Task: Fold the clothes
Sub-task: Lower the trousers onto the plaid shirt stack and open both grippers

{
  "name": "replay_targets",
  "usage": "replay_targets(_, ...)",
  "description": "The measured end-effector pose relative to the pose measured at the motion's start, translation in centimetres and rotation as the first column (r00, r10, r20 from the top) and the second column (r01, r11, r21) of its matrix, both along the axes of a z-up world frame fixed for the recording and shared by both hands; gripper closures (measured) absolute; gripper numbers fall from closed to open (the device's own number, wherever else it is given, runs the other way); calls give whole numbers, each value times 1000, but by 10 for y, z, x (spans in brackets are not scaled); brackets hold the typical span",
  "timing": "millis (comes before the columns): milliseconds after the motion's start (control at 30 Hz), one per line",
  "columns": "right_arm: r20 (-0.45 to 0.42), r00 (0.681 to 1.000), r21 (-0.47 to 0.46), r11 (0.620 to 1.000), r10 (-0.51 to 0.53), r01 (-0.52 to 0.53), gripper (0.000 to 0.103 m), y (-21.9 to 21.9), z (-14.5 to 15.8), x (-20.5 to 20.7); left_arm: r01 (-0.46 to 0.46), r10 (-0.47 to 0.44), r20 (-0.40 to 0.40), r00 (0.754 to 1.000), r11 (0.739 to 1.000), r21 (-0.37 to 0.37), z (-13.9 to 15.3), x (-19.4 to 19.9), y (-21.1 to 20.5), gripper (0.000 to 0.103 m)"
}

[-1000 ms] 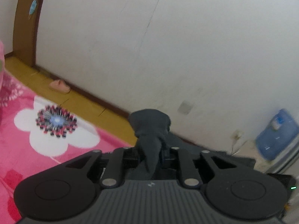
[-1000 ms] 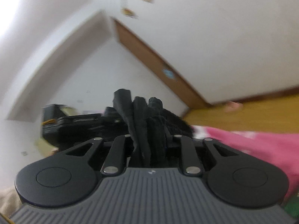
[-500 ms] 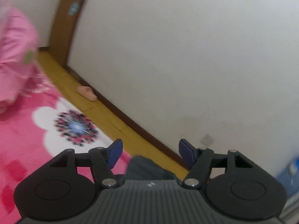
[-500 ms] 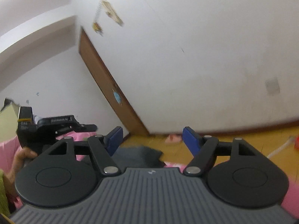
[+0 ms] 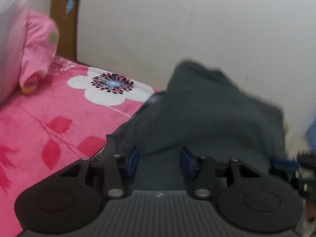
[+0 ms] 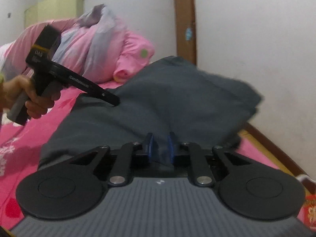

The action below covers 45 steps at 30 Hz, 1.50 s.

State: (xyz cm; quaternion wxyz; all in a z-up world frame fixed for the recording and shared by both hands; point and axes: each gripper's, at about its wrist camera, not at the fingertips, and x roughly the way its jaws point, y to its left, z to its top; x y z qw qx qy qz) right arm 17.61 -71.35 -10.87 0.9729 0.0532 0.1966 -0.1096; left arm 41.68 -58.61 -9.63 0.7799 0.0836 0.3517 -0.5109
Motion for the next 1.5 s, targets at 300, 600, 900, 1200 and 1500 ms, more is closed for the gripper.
replay_targets(300,136,939,-87,948,316,-306,87,76,0,-44,-103,103,-15,995,994,-40,4,14,6,44)
replay_targets(600,137,918,-153,924,372,-351,88,93,8,-64,-98,112,85,990,982,-161,23,-4,74,43)
replay_targets(900,-17,978,-63,976,209,-210,87,0,60,137,103,-90,260,961,994,-37,-7,-67,55,43)
replay_targets(1200,41,977,290,939,-208,188,88,-82,33,205,109,-100,233,967,994,-23,-21,-55,56,42)
replay_targets(1500,101,957,252,937,-273,241,86,-32,35,-22,47,-30,193,981,996,-81,11,-73,110,36)
